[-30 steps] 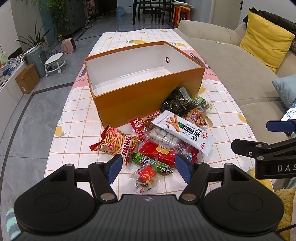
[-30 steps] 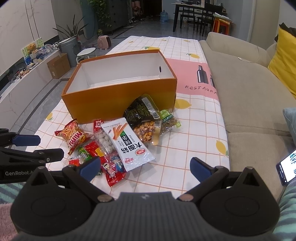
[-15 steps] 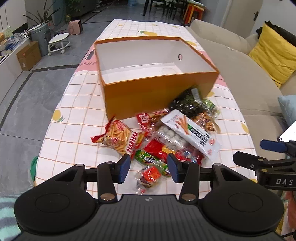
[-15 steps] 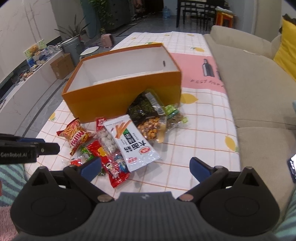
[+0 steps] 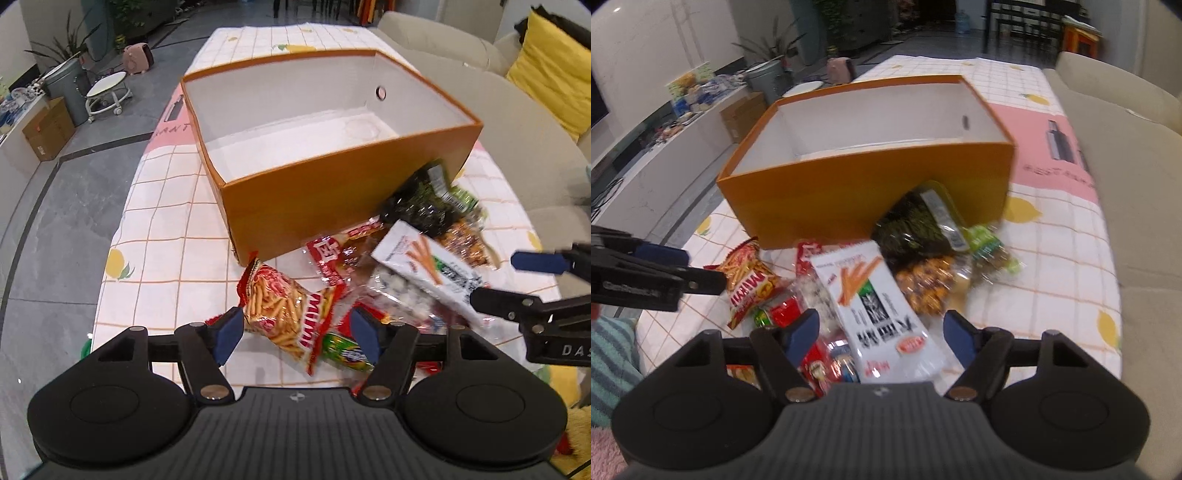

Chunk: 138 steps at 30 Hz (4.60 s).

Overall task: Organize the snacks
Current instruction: 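Grasp the red Mimi bag with the left gripper while the right grasps the white breadstick packet, then lift both packets over the box and open both grippers to drop them inside, then withdraw both tools from the box and lower them to the snack pile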

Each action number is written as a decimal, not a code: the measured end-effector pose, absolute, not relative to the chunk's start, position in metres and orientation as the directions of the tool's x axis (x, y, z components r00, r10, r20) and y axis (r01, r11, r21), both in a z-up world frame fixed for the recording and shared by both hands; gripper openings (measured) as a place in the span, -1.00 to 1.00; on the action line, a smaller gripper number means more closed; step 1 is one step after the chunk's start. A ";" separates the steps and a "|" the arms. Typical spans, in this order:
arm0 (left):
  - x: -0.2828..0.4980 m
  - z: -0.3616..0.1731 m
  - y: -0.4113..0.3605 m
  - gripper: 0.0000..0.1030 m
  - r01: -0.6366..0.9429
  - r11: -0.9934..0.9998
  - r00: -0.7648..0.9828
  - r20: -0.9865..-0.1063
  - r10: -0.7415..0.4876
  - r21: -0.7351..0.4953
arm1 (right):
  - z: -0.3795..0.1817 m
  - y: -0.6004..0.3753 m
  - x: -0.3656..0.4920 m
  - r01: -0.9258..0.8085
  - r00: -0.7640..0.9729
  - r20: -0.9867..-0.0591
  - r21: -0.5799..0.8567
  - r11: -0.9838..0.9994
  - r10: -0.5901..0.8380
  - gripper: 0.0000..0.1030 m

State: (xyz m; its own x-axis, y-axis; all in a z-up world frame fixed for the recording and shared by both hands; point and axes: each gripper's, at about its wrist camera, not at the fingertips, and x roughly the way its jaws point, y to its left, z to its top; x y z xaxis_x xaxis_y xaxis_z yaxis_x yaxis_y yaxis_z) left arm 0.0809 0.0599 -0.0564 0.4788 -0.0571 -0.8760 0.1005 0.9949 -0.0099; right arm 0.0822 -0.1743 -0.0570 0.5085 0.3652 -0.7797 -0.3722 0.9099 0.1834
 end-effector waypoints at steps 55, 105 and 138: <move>0.059 -0.004 0.046 0.02 0.068 0.997 0.643 -0.763 -0.069 -0.032 | -0.016 -0.188 0.080 -0.377 0.576 -0.677 0.277 0.884 0.458 -0.09; 0.247 -0.068 0.033 0.03 0.373 0.902 0.349 -0.934 0.079 0.216 | -0.081 -0.082 0.308 -0.251 0.272 -0.897 0.284 0.925 0.349 -0.07; 0.169 0.007 0.039 0.49 0.132 0.981 0.639 -0.769 0.026 0.143 | -0.007 -0.134 0.242 -0.227 0.530 -0.772 0.271 0.935 0.352 0.26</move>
